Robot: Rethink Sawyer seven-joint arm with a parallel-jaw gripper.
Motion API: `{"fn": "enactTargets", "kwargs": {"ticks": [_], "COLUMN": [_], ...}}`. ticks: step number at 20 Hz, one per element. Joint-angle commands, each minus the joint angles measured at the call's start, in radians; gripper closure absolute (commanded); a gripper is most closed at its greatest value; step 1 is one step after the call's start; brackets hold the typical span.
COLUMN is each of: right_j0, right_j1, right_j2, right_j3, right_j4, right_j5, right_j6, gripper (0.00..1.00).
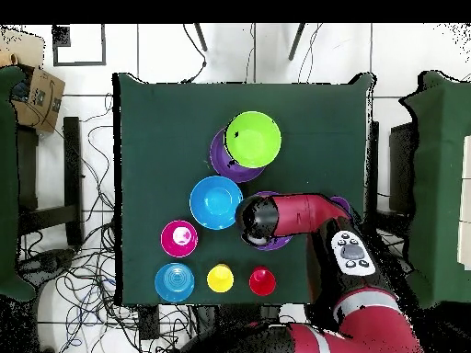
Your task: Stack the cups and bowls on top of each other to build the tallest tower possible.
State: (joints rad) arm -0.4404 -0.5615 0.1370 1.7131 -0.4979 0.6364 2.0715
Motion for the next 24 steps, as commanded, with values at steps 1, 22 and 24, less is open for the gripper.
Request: {"fn": "enactTargets", "kwargs": {"ticks": [1,22,24], "right_j0": [0.012,0.076,0.085], "right_j1": [-0.016,0.177,0.186], "right_j2": [0.121,0.159,0.153], "right_j3": [0.021,-0.147,-0.158], "right_j4": [0.016,0.046,0.042], "right_j5": [0.061,-0.05,-0.049], "right_j6": [-0.109,0.002,0.005], "gripper": [0.0,0.0,0.0]}}
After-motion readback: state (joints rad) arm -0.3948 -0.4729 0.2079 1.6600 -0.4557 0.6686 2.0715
